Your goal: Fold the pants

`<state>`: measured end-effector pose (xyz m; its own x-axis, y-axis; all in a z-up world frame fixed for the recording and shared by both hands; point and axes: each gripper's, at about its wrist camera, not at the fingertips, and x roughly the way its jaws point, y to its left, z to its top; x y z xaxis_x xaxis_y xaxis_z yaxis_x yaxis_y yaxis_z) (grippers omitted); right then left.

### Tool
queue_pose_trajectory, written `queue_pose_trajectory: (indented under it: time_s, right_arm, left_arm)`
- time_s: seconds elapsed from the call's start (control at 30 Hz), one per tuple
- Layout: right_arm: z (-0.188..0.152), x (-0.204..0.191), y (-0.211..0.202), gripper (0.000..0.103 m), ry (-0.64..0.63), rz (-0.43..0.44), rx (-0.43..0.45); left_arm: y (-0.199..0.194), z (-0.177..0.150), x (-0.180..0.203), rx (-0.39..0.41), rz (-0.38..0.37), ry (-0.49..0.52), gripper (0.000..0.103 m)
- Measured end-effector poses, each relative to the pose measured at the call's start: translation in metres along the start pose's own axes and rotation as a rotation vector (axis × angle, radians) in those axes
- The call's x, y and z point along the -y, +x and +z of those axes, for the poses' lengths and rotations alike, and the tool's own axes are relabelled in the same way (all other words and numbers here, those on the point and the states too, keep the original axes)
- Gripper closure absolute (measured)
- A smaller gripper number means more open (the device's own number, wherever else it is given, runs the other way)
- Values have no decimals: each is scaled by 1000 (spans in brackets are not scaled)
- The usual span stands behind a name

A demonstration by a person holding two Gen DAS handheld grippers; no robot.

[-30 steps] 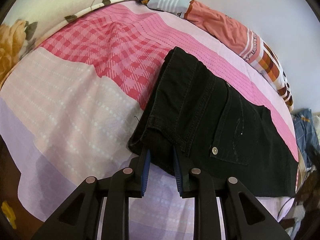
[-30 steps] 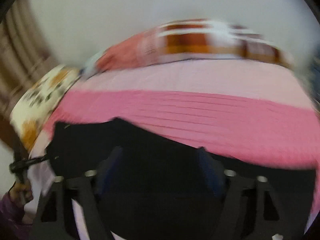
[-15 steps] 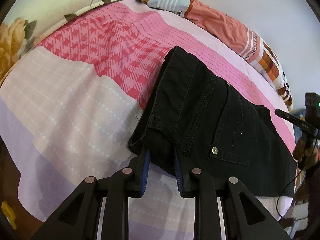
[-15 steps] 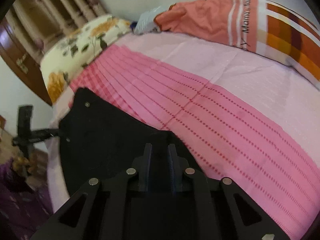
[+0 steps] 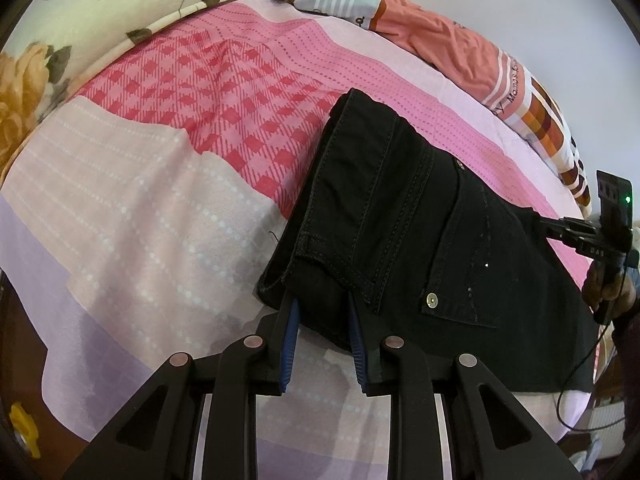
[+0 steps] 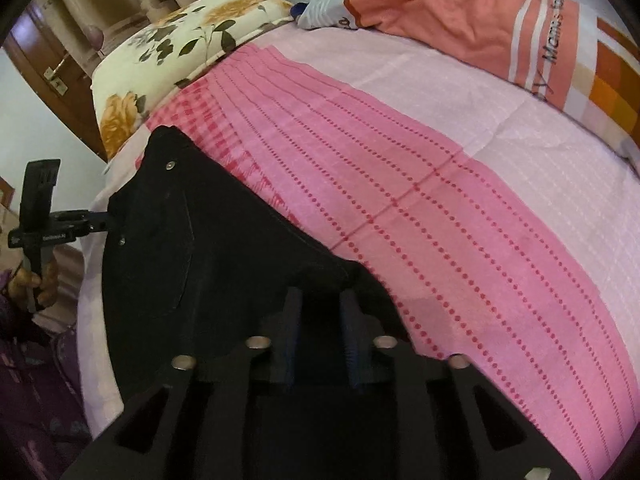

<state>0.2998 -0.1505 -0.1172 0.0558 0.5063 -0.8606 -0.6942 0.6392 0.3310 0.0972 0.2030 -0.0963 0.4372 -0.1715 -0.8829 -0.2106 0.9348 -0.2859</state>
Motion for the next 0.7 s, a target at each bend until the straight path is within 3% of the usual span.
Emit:
queue_pose_trajectory:
  time_s: [0.27,0.63,0.7]
  right_arm:
    - [3,9,6,99,80,-126,96]
    - [-9,28,11,99,191,-65,191]
    - [-11,31,11,91,211,-70,205]
  left_arm:
    - [1,2,1,1,8,5,76]
    - [3,1,-3,8,-13,-22,75]
    - [2,1,-5,11,-25,-42,75]
